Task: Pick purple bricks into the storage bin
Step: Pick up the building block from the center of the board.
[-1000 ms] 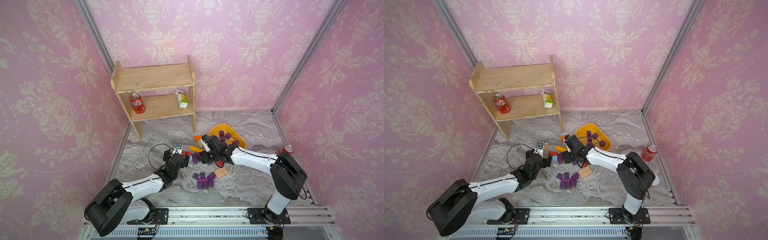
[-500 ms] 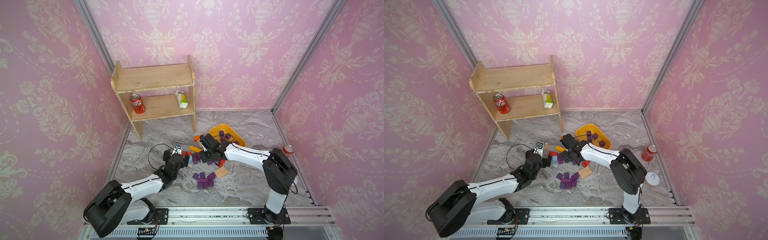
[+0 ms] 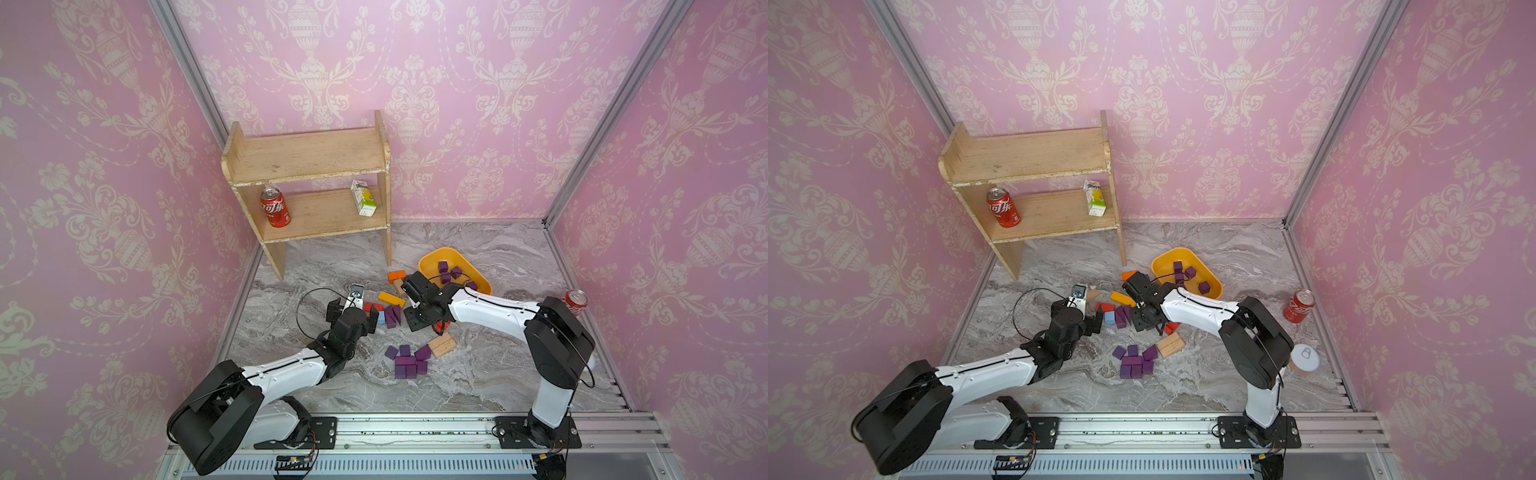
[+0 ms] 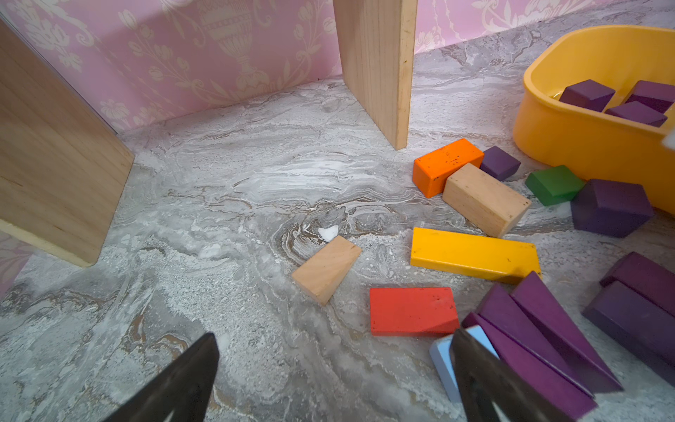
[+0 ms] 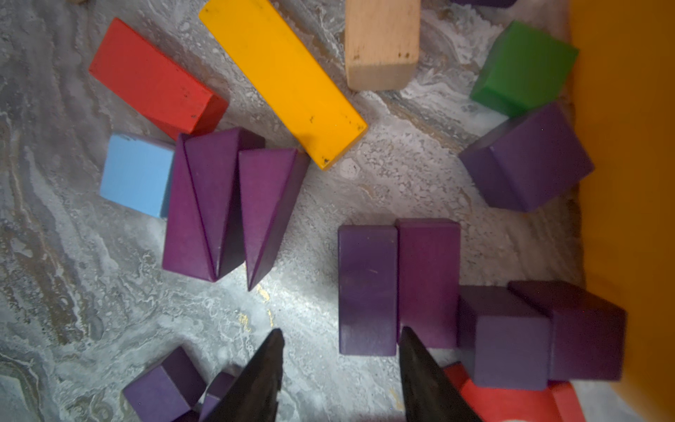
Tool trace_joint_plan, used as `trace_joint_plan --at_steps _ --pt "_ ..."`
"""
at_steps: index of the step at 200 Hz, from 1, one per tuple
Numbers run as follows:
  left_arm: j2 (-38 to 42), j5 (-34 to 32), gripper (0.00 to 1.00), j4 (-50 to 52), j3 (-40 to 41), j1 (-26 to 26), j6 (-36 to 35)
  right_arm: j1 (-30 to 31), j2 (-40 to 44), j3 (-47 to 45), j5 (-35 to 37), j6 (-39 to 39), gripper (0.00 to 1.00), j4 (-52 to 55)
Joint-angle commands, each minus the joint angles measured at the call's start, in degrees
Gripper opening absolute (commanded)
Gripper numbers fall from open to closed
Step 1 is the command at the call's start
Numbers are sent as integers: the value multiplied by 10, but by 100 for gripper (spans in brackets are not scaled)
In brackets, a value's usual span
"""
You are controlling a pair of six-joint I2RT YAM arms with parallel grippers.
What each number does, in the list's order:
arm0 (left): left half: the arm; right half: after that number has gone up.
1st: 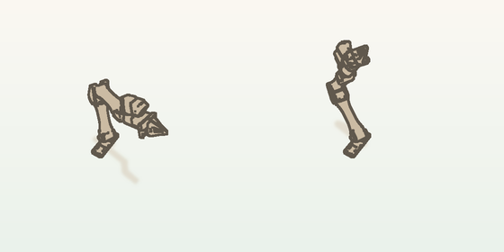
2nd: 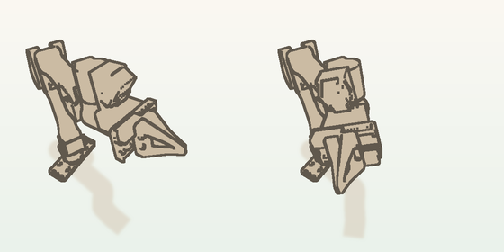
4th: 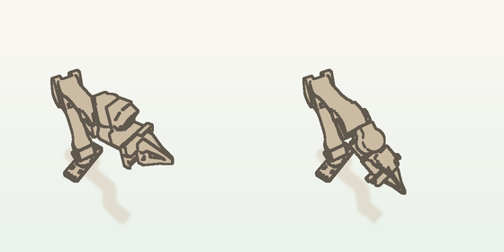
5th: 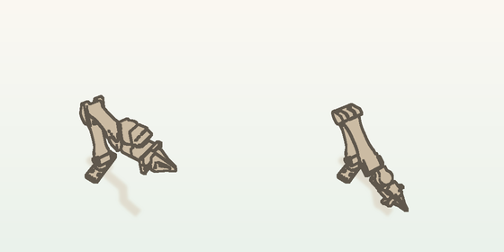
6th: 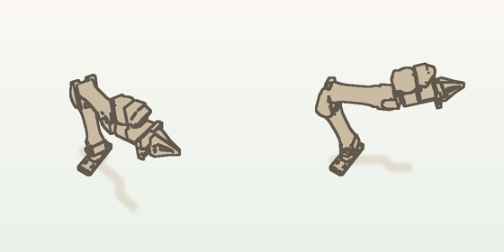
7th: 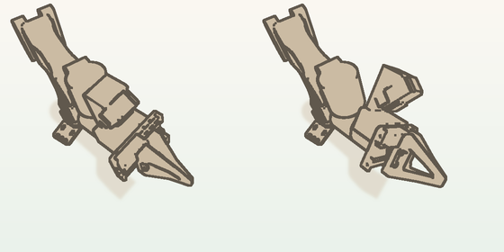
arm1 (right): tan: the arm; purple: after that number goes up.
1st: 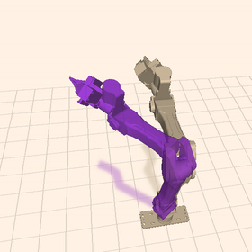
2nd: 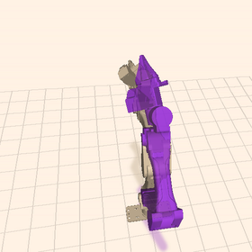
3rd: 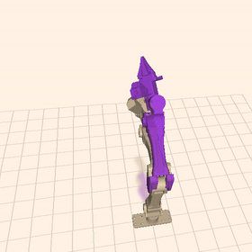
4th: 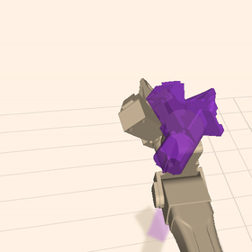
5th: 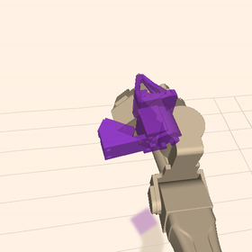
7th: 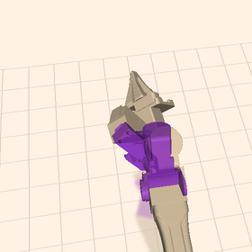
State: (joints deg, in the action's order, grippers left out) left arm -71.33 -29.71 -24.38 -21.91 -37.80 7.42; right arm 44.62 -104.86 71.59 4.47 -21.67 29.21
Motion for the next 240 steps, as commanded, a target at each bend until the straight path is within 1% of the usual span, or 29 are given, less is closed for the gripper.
trace_joint_plan --at_steps 1,21,81,151,175,199,215,240 --pt "8 -6 99 10 -8 5 15 -12 -7 -7 -7 -2 53 -2" --pt "8 -6 99 13 -8 5 15 -18 -16 -7 -31 1 53 -10" --pt "11 -9 99 14 -8 5 15 -19 -49 -8 -56 -5 51 -21" --pt "6 -9 99 14 -9 6 15 -19 -60 -2 -55 -2 49 -20" --pt "5 -9 99 14 -10 6 14 -19 -68 3 -48 0 40 -13" --pt "5 -10 99 16 -11 5 14 -19 -61 0 -45 -2 35 -18" --pt "4 -10 99 17 -11 6 14 -19 -44 -4 -45 -3 33 -21" --pt "4 -9 99 17 -11 6 15 -20 -10 -6 -65 2 32 -29"
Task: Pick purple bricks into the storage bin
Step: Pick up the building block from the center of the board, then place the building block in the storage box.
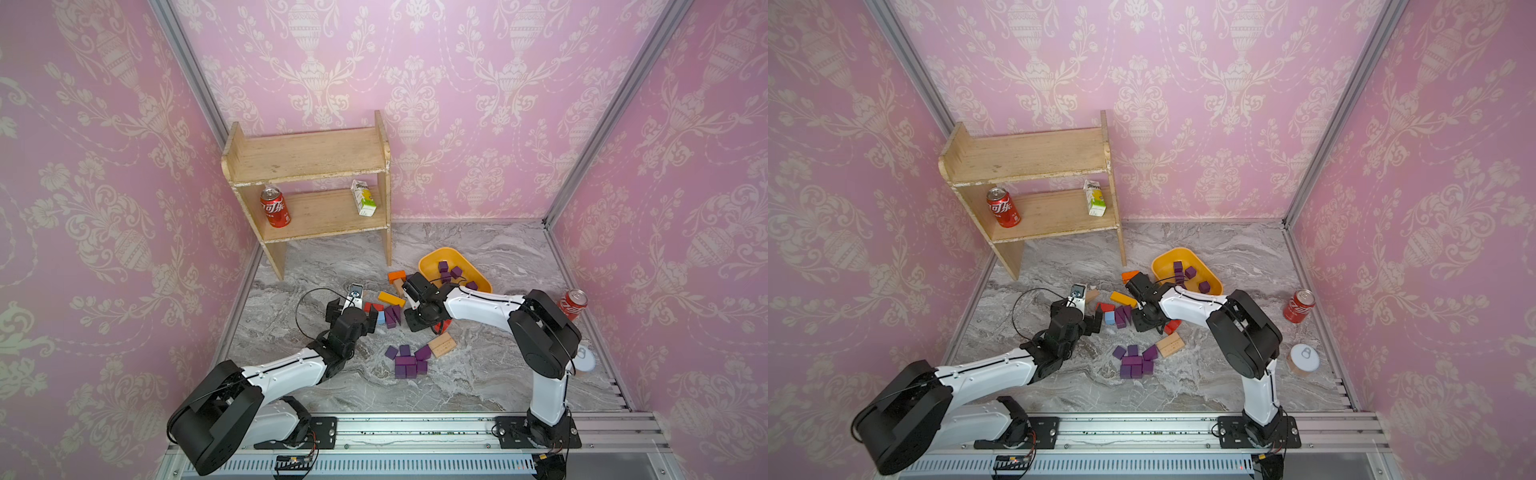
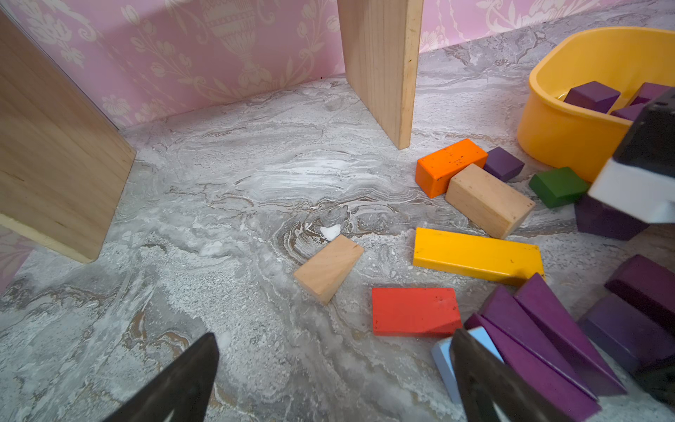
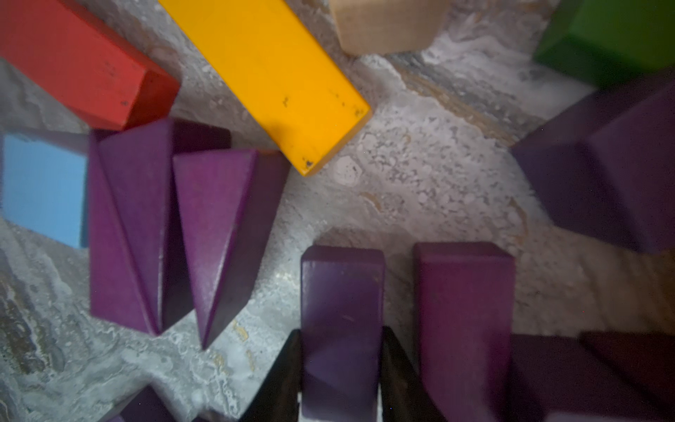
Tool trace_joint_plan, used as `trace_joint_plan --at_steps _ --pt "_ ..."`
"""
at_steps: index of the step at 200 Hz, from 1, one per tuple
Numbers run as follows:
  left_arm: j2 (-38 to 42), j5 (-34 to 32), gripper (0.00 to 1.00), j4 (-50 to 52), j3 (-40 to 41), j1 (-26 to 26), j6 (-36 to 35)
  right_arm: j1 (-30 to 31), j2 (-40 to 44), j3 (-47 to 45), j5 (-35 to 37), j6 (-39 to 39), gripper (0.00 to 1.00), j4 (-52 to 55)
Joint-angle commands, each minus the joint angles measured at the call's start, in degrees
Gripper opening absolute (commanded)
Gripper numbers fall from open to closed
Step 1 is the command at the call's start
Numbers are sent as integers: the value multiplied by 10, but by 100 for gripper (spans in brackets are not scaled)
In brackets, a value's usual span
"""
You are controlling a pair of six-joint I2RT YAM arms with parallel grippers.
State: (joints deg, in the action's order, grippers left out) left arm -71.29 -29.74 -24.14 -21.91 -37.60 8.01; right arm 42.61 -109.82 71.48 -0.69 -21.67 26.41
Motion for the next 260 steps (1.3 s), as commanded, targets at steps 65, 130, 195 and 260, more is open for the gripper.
trace_joint_plan --at_steps 65,130,195,260 --pt "-3 -17 99 13 -13 4 3 -11 103 33 -18 6 32 13" --pt "12 -19 99 13 -8 3 1 -112 173 27 -49 32 31 6" --pt "17 -18 99 20 -11 3 1 -212 147 38 -43 54 30 12" --pt "25 -17 99 25 -11 4 1 -228 95 80 -18 72 66 50"
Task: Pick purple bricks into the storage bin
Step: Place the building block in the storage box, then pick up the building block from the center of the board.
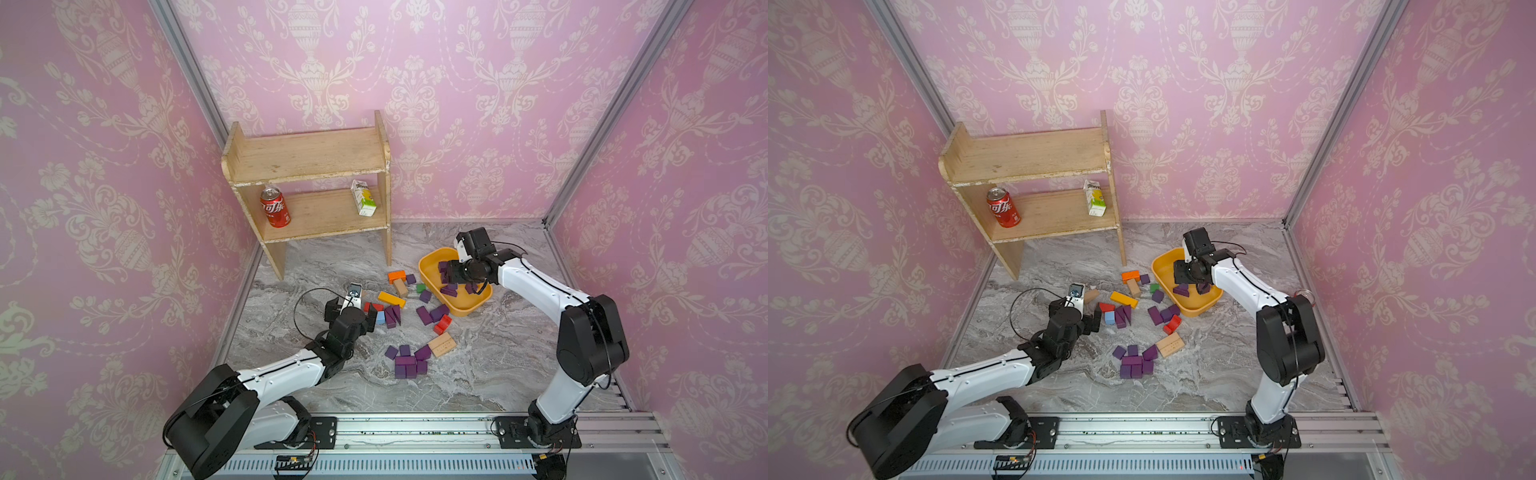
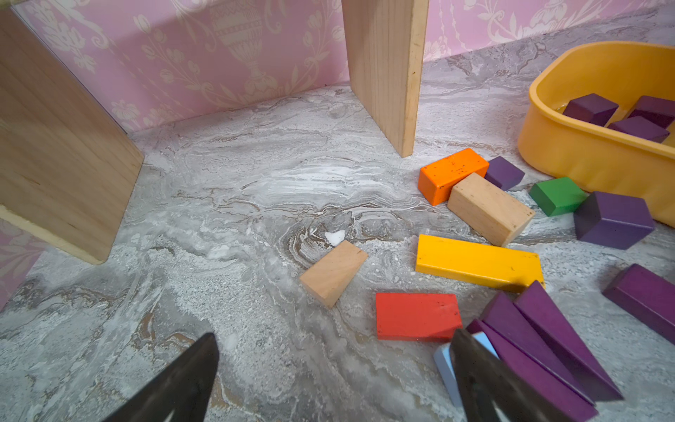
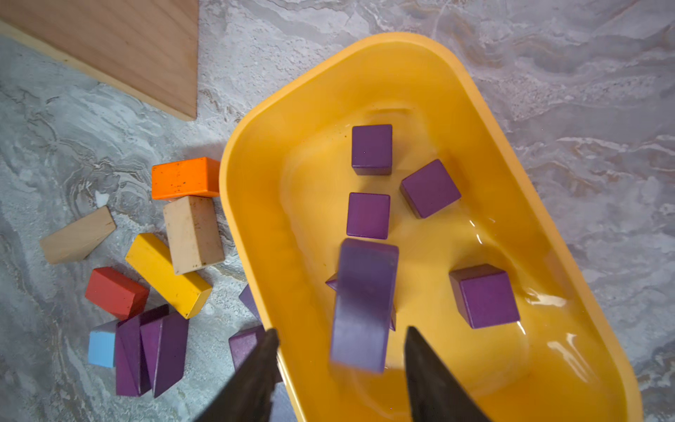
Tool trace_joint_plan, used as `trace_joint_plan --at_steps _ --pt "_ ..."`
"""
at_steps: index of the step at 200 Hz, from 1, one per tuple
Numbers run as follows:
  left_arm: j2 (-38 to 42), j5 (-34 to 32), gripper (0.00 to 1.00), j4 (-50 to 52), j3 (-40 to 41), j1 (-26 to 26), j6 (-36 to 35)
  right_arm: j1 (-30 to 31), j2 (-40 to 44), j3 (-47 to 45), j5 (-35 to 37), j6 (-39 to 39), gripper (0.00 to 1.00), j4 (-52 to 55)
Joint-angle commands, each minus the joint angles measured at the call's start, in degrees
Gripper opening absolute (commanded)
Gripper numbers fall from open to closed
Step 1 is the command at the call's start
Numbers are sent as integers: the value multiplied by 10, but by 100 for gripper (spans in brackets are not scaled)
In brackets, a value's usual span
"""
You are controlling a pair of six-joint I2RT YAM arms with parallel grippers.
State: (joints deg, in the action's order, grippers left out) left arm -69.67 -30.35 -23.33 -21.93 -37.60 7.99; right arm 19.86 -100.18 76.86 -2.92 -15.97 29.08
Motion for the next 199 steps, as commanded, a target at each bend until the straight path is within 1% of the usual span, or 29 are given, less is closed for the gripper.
trace_joint_plan --at_steps 1,21,34,51,71,85,111,127,150,181,199 --pt "9 -11 99 17 -10 4 1 -1 -2 26 3 15 66 23" --pt "12 -12 99 17 -11 5 2 7 16 20 -6 13 66 29" --pt "14 -15 99 17 -8 4 2 26 34 8 4 13 65 30" --pt "15 -17 99 12 -6 5 2 66 54 -4 5 4 63 36" --pt "12 -17 99 11 -6 4 3 120 66 -29 -33 -16 60 16" --pt "7 -16 99 9 -6 4 5 157 66 -44 -41 -39 57 -1" --pt "-1 -12 99 7 -8 5 7 200 45 -54 -62 -72 53 -35" --pt "-2 -11 99 9 -8 4 7 217 23 -45 -56 -76 51 -39" --pt "4 -11 99 12 -8 5 7 227 -18 -21 -53 -74 49 -32" --pt "11 -14 99 15 -7 4 5 230 -63 10 -36 -62 51 -18" --pt "10 -17 99 14 -6 4 4 231 -86 27 -37 -53 51 -8"
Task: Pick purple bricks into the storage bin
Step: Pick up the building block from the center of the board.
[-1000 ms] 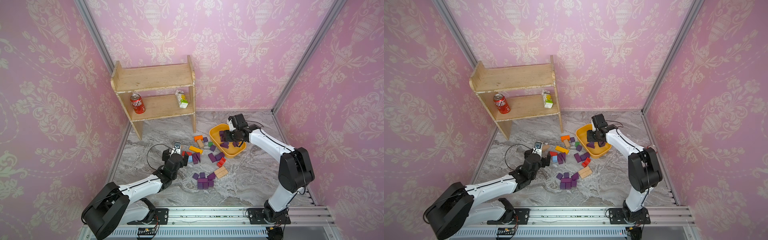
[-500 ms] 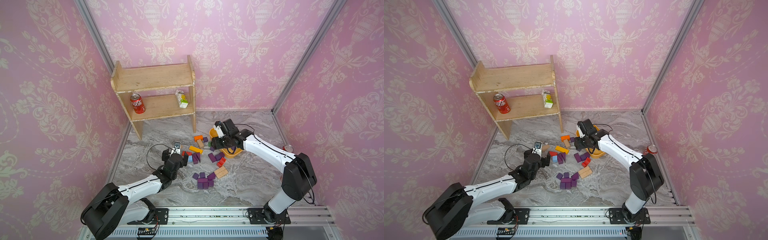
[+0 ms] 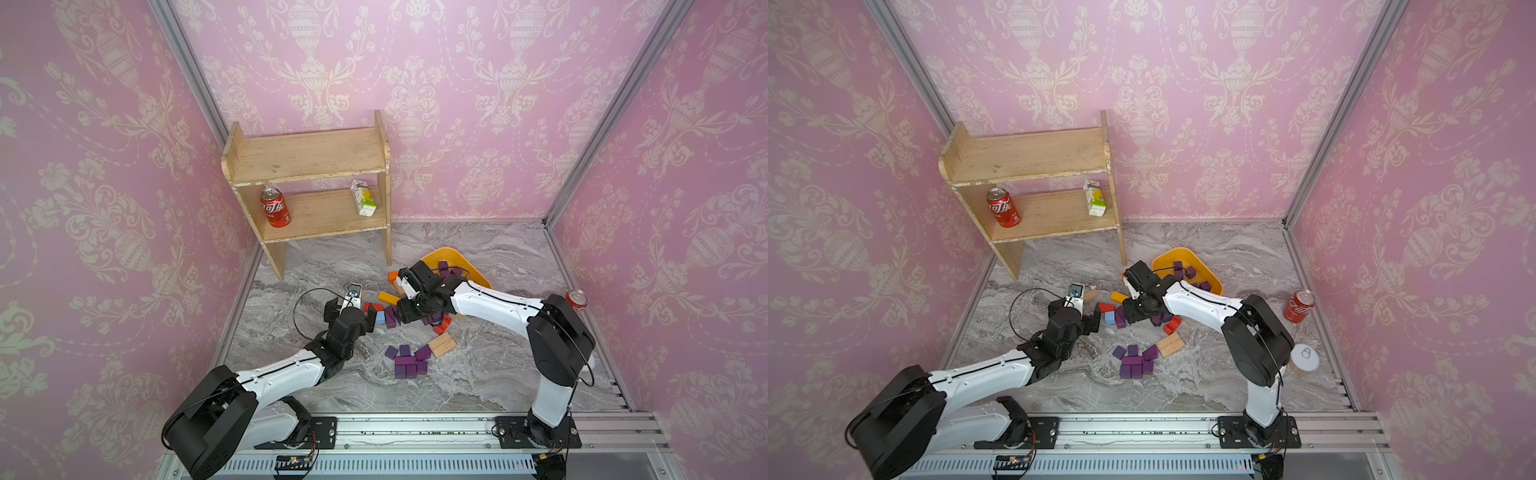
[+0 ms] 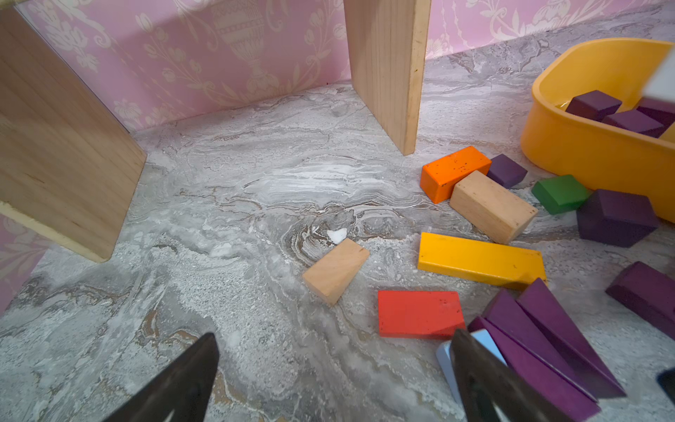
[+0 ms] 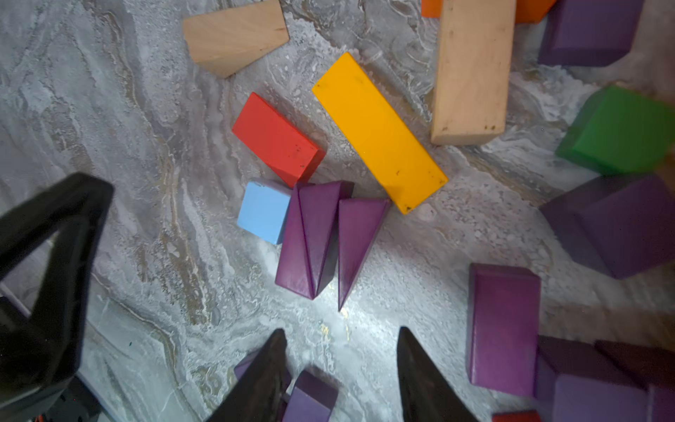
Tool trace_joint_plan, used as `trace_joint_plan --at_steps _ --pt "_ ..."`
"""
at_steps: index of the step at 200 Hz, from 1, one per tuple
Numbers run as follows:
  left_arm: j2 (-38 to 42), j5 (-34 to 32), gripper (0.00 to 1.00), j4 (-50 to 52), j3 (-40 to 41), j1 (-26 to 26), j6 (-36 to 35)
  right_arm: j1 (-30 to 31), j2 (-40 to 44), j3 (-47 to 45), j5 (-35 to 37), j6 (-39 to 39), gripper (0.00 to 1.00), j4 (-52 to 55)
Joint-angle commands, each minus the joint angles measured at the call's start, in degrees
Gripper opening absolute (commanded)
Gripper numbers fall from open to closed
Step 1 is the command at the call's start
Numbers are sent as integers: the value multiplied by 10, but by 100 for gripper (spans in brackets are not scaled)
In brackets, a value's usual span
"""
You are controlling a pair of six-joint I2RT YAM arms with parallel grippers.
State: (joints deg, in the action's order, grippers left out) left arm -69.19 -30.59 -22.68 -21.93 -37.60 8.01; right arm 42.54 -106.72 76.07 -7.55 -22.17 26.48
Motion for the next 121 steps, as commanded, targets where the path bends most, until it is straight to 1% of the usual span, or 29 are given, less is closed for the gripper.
trace_joint_plan --at_steps 1,59,121 --pt "6 -15 99 7 -6 5 4 4 -22 36 9 9 51 19" --pt "-3 -12 99 7 -8 4 5 4 -69 76 38 16 50 38" --pt "-6 -11 99 10 -11 5 5 5 -88 97 74 31 49 61"
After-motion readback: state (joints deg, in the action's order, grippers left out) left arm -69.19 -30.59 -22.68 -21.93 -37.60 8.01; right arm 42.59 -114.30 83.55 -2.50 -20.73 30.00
